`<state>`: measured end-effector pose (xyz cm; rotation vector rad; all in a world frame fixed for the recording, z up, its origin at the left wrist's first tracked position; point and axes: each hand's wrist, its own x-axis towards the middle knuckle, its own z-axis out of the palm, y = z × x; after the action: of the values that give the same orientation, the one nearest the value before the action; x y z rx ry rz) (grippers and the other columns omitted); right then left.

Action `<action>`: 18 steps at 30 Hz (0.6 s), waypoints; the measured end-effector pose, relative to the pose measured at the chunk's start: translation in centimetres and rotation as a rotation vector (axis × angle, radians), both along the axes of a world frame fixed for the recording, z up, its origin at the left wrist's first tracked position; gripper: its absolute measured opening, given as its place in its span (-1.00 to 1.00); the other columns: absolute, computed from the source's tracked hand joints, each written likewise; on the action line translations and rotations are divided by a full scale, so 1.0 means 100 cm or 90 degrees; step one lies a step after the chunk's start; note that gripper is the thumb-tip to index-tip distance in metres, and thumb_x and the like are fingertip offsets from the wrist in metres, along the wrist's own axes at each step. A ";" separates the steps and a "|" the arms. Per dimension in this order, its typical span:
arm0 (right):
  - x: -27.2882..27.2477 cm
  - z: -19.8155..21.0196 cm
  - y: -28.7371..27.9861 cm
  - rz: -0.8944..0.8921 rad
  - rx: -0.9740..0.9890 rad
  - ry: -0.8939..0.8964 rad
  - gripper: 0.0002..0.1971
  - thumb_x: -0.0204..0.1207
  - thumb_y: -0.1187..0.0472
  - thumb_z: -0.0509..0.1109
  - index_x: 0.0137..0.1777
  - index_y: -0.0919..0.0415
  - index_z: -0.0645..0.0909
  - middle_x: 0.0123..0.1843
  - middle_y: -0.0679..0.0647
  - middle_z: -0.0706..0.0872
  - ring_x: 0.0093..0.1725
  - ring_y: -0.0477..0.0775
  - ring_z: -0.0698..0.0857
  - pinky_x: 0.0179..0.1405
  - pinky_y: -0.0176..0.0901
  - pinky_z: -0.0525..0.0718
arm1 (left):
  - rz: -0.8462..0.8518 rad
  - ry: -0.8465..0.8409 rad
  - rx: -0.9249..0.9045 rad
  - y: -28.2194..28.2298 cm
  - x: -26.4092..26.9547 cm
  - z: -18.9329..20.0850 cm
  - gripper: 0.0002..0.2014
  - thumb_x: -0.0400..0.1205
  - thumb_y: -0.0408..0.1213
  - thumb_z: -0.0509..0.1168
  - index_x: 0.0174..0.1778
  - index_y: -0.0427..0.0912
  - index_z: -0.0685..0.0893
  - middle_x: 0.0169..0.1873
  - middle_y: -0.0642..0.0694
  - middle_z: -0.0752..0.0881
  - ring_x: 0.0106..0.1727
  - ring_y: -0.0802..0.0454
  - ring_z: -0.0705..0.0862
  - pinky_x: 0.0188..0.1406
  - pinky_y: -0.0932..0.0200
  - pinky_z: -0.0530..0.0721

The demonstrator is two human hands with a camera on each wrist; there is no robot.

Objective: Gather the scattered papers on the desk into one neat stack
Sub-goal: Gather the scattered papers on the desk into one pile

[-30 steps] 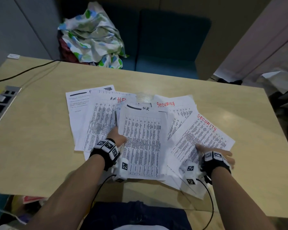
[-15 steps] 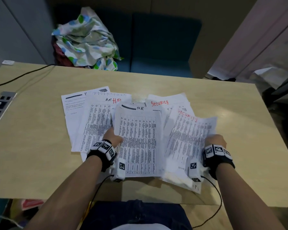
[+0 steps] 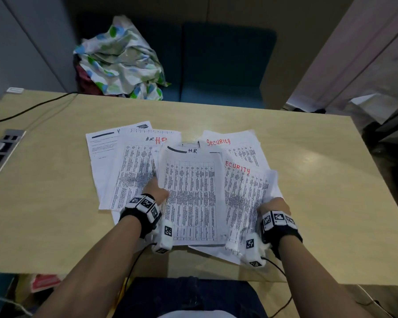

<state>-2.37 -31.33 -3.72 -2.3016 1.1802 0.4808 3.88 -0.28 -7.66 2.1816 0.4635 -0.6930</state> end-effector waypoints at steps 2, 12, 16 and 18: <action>0.000 0.004 0.002 0.000 -0.013 -0.011 -0.73 0.46 0.15 0.40 -0.03 0.40 0.65 0.15 0.39 0.70 0.12 0.38 0.69 0.15 0.12 0.68 | 0.001 0.004 -0.009 0.001 -0.001 0.001 -0.53 0.56 -0.43 0.31 0.42 -0.29 0.45 0.23 -0.28 0.66 0.07 -0.15 0.61 0.06 0.01 0.61; 0.035 0.110 0.022 0.264 -0.290 -0.176 -0.80 0.56 0.30 0.25 0.15 0.34 0.47 -0.04 0.26 0.70 -0.02 0.35 0.72 -0.25 -0.05 0.47 | 0.019 0.020 -0.026 -0.002 0.000 0.012 -0.46 0.57 -0.46 0.29 0.50 -0.33 0.38 0.29 -0.30 0.62 0.29 -0.30 0.62 0.25 -0.05 0.61; 0.055 0.171 0.042 0.340 -0.362 -0.282 -0.72 0.51 0.42 0.17 0.21 0.34 0.45 0.13 0.33 0.67 0.08 0.41 0.68 -0.22 0.02 0.41 | 0.041 0.020 -0.100 -0.003 0.002 0.023 -0.42 0.64 -0.12 0.31 0.51 -0.35 0.40 0.35 -0.35 0.60 0.36 -0.32 0.60 0.40 -0.19 0.56; 0.059 0.195 0.053 0.341 -0.376 -0.384 -0.70 0.50 0.42 0.19 0.23 0.33 0.44 0.17 0.32 0.64 0.09 0.40 0.67 -0.23 0.01 0.38 | 0.072 0.054 -0.181 -0.005 0.000 0.034 -0.28 0.69 0.14 0.12 0.64 -0.29 0.24 0.58 -0.32 0.37 0.59 -0.32 0.37 0.54 -0.22 0.33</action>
<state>3.56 -26.00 15.82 -2.9535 0.4250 -0.4456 3.90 -0.80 -4.28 1.8516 0.4959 -0.7423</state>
